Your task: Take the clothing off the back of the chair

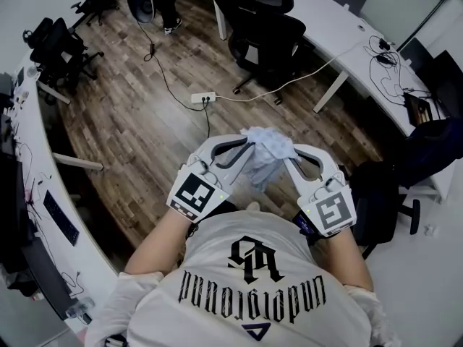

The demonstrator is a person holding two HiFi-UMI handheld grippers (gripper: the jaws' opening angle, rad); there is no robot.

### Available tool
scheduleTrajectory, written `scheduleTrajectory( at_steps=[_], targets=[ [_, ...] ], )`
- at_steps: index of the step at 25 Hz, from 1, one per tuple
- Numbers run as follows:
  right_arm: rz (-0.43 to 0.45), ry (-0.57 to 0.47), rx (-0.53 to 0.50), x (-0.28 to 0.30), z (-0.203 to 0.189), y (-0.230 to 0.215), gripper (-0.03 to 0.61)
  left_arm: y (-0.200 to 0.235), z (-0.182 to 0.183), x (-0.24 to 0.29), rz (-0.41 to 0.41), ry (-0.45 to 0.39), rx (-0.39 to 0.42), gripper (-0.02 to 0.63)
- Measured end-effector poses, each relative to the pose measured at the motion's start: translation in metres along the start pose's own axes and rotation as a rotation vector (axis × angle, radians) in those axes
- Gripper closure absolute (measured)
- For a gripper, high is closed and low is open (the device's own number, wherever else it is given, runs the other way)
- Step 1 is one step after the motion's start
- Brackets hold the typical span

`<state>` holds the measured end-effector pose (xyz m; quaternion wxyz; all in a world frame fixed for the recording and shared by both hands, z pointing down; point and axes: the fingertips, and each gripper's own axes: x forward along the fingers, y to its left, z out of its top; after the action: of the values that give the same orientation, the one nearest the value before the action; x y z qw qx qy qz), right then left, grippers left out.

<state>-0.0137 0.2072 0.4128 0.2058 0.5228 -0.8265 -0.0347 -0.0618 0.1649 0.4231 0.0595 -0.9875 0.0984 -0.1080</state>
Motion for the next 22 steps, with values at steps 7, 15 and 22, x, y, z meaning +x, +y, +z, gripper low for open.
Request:
scheduleTrajectory(
  at_steps=[7, 15, 22],
  targets=[
    [-0.005, -0.012, 0.017, -0.003, 0.004, 0.012, 0.534, -0.006, 0.0, -0.013, -0.005, 0.0, 0.002, 0.534],
    [-0.001, -0.021, 0.004, -0.004, 0.008, 0.019, 0.535, -0.007, -0.002, -0.021, 0.01, -0.001, 0.005, 0.534],
    [0.007, -0.022, -0.008, -0.007, 0.009, 0.021, 0.534, -0.009, -0.001, -0.022, 0.021, -0.005, 0.01, 0.534]
  ],
)
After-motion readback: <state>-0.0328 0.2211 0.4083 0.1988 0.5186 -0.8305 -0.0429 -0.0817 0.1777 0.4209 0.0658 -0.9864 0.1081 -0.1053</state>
